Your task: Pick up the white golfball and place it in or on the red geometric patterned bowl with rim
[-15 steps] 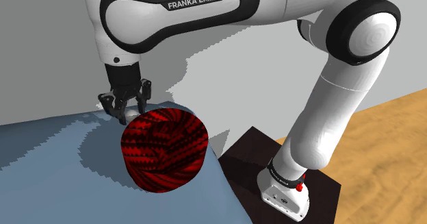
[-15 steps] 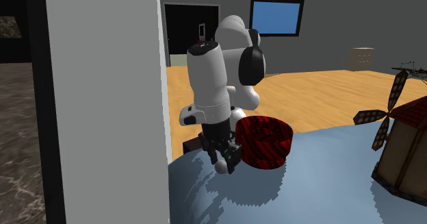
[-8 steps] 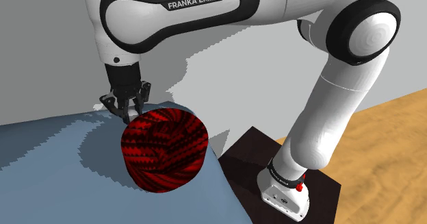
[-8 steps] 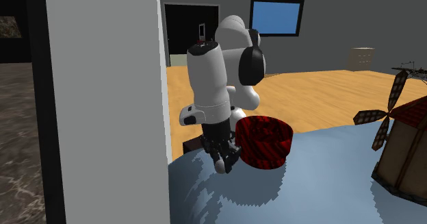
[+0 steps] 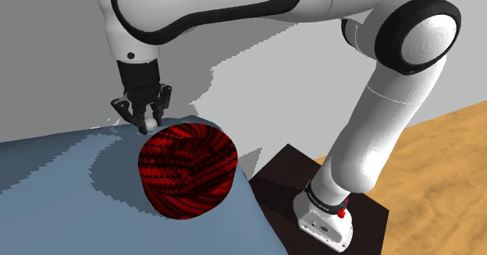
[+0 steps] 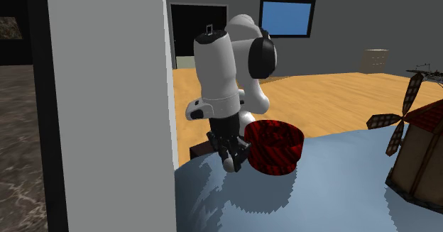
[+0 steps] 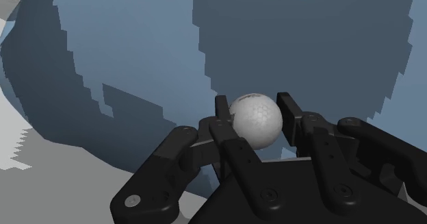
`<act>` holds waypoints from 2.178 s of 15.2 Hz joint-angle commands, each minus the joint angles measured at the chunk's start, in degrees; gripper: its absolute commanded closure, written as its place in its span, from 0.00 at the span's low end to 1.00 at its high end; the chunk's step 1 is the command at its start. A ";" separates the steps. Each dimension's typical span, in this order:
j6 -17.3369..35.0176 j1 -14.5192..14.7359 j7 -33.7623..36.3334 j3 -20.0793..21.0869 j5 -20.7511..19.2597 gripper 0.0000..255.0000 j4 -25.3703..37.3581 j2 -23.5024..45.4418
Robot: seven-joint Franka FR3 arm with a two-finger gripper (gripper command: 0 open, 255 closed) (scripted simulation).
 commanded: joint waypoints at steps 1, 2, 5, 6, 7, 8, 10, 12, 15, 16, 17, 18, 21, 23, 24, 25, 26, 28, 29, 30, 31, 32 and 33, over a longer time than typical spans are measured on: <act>-1.71 -0.01 0.13 -0.01 -0.05 1.00 1.72 0.04; -2.46 -0.01 0.19 0.00 -0.04 1.00 2.44 -0.01; -4.74 -0.01 0.41 0.01 -0.03 1.00 4.68 -0.07; -5.51 0.00 0.49 0.02 -0.04 1.00 5.46 -0.06; -6.28 0.01 0.58 0.03 -0.06 1.00 6.26 -0.03; -7.05 0.03 0.67 0.04 -0.08 1.00 7.07 0.01; -8.61 0.07 0.88 0.07 -0.15 1.00 8.75 0.14; -10.18 0.13 1.10 0.10 -0.25 1.00 10.51 0.33; -12.58 0.25 1.49 0.17 -0.45 1.00 13.30 0.75; -13.39 0.31 1.63 0.20 -0.53 1.00 14.28 0.93; -14.21 0.37 1.78 0.23 -0.62 1.00 15.27 1.12; -15.03 0.43 1.94 0.26 -0.72 1.00 16.30 1.34; -17.55 0.68 2.44 0.38 -1.07 1.00 19.52 2.10; -19.28 0.89 2.82 0.48 -1.35 1.00 21.81 2.72; -20.16 1.02 3.02 0.53 -1.51 1.00 23.01 3.06; -21.05 1.15 3.23 0.59 -1.68 1.00 24.24 3.43; -21.96 1.31 3.45 0.64 -1.87 1.00 25.51 3.83; -21.51 1.05 3.55 0.78 -0.69 1.00 23.05 1.50; -20.90 0.83 3.59 0.89 0.52 1.00 20.40 -0.87; -20.39 0.69 3.63 0.98 1.71 1.00 17.92 -3.17; -19.98 0.66 3.68 1.03 2.87 1.00 15.60 -5.42; -19.65 0.70 3.75 1.06 4.00 1.00 13.41 -7.60; -19.41 0.81 3.85 1.08 5.11 1.00 11.36 -9.73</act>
